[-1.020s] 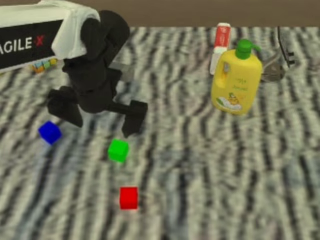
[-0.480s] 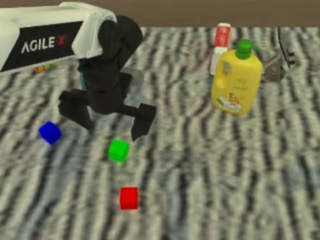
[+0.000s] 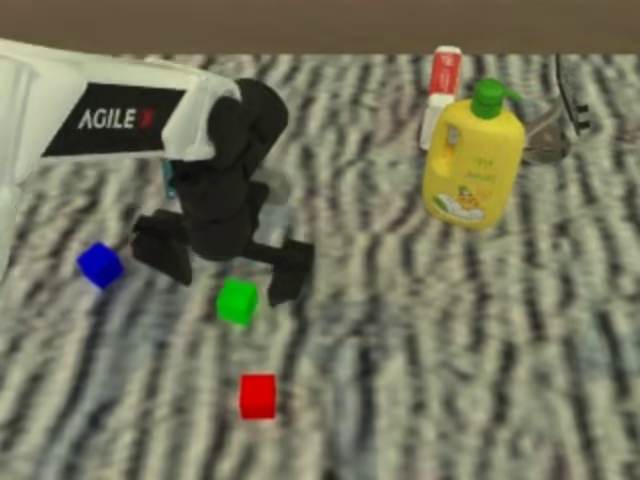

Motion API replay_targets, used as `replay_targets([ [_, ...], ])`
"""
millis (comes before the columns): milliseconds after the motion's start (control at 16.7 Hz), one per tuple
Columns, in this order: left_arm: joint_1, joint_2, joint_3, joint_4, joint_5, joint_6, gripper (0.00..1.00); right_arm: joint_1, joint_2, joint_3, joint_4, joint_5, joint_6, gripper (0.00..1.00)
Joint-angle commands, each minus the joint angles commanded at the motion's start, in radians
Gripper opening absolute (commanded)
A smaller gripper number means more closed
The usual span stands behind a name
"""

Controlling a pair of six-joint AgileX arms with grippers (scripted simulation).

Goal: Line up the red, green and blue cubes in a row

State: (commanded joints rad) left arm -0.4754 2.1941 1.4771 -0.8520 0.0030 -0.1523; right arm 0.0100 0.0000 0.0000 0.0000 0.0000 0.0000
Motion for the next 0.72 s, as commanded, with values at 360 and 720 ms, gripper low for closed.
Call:
replay_targets([
  [360,0.000,0.041,-0.046,0.085,0.000,0.000,1.00,0.000,0.000,0.000,0.000,0.000,0.000,1.00],
  [720,0.000,0.041,-0.046,0.085,0.000,0.000,0.62,0.000,0.000,0.000,0.000,0.000,0.000,1.00],
])
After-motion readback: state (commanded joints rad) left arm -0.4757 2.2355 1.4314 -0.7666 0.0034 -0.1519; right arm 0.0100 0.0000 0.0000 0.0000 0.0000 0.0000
